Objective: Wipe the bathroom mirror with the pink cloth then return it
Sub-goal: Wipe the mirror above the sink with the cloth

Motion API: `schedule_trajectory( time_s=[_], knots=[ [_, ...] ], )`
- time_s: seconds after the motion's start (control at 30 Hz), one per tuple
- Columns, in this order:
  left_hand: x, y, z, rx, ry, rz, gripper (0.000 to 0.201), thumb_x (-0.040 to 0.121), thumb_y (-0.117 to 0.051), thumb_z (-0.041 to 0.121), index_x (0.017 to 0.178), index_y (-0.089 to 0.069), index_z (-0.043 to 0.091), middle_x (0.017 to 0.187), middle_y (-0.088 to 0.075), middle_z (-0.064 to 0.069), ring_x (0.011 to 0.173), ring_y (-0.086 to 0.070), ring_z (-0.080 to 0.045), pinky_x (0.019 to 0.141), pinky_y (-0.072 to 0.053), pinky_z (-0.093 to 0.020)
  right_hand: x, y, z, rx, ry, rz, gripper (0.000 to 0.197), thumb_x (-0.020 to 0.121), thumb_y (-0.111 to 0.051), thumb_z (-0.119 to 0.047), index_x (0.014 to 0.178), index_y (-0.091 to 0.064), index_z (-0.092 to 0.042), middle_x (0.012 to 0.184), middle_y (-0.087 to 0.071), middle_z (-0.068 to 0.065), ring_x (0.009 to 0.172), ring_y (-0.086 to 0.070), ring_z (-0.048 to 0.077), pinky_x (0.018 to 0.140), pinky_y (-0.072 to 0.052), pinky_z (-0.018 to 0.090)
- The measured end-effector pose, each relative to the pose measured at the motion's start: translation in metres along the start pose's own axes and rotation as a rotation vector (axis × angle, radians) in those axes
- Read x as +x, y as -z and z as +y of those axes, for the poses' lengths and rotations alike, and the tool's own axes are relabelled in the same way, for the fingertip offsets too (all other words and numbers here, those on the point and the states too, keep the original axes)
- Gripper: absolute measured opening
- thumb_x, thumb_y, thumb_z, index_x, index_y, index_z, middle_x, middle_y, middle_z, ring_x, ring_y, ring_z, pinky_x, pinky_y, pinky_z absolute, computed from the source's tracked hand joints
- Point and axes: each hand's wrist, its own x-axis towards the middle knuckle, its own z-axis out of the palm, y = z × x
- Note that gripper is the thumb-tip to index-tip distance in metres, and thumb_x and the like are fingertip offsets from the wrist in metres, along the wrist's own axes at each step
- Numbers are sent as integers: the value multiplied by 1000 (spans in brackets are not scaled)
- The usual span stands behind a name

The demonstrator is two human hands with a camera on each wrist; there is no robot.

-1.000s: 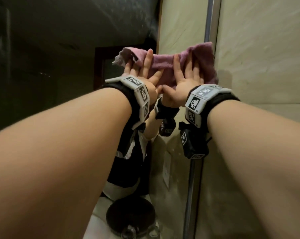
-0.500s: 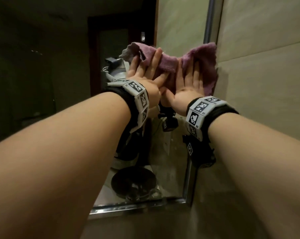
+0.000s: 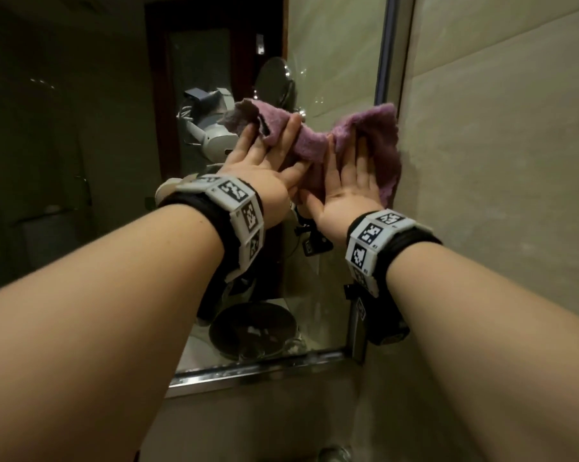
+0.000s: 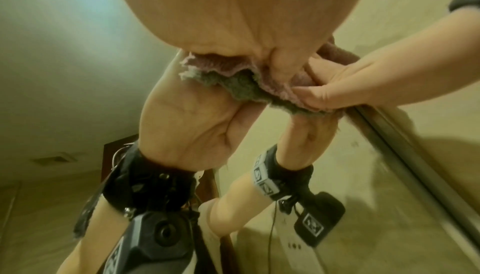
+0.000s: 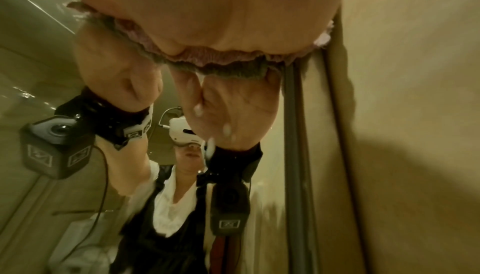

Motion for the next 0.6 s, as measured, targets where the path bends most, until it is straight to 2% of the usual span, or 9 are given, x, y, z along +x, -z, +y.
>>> schedule_trajectory(
  time_s=[0.1,0.2,0.27,0.33,0.4,0.47,0.53,0.6],
  knots=[
    [-18,-10,0,76,-81,-2,61,96,-34,41,151,-6,38,156,30,-7,147,19,-30,117,15,-40,-14,-16,0,13,-11,-54,86,93,-33,-53,145,25,-18,154,30,15,143,26,29,116,16,39],
    [-20,-3,-10,147,-96,-3,64,95,-35,39,149,-1,43,157,29,-3,147,19,-26,118,12,-37,-12,-5,0,36,-6,-52,90,91,-41,-53,146,24,-24,154,29,14,144,23,31,117,12,40],
    [-20,0,-15,202,-113,53,64,94,-38,46,148,-4,45,159,23,-2,149,11,-26,120,6,-37,-9,5,1,68,14,-25,93,88,-47,-52,146,22,-28,155,28,14,145,18,33,119,8,42],
    [-19,0,-19,181,-81,146,67,92,-41,53,150,-9,41,161,15,-3,149,3,-28,121,3,-39,-8,7,0,81,26,-4,93,88,-47,-52,146,22,-28,155,27,14,145,16,33,119,7,42],
    [-22,-6,-14,181,-22,117,70,94,-37,53,152,-1,34,158,25,-6,149,9,-30,117,13,-39,-15,-5,-3,90,10,-3,89,90,-41,-53,146,24,-26,155,27,14,145,16,33,118,9,41],
    [-30,-23,1,186,-24,46,66,99,-26,48,151,10,29,145,42,-5,147,16,-31,109,23,-39,-27,-29,-7,93,-22,-42,86,92,-35,-54,145,26,-23,154,29,16,144,18,35,117,13,41],
    [-40,-45,16,140,-64,6,60,101,-21,41,151,9,27,134,46,-3,147,16,-31,104,35,-34,-41,-53,-7,84,-43,-97,87,92,-34,-54,145,25,-20,153,30,18,143,22,35,116,16,42],
    [-47,-55,20,100,-84,40,57,100,-21,39,152,0,28,135,42,-3,149,8,-30,96,43,-30,-46,-61,-4,71,-47,-135,89,91,-36,-55,145,25,-21,153,31,17,142,25,34,115,17,42]
  ],
)
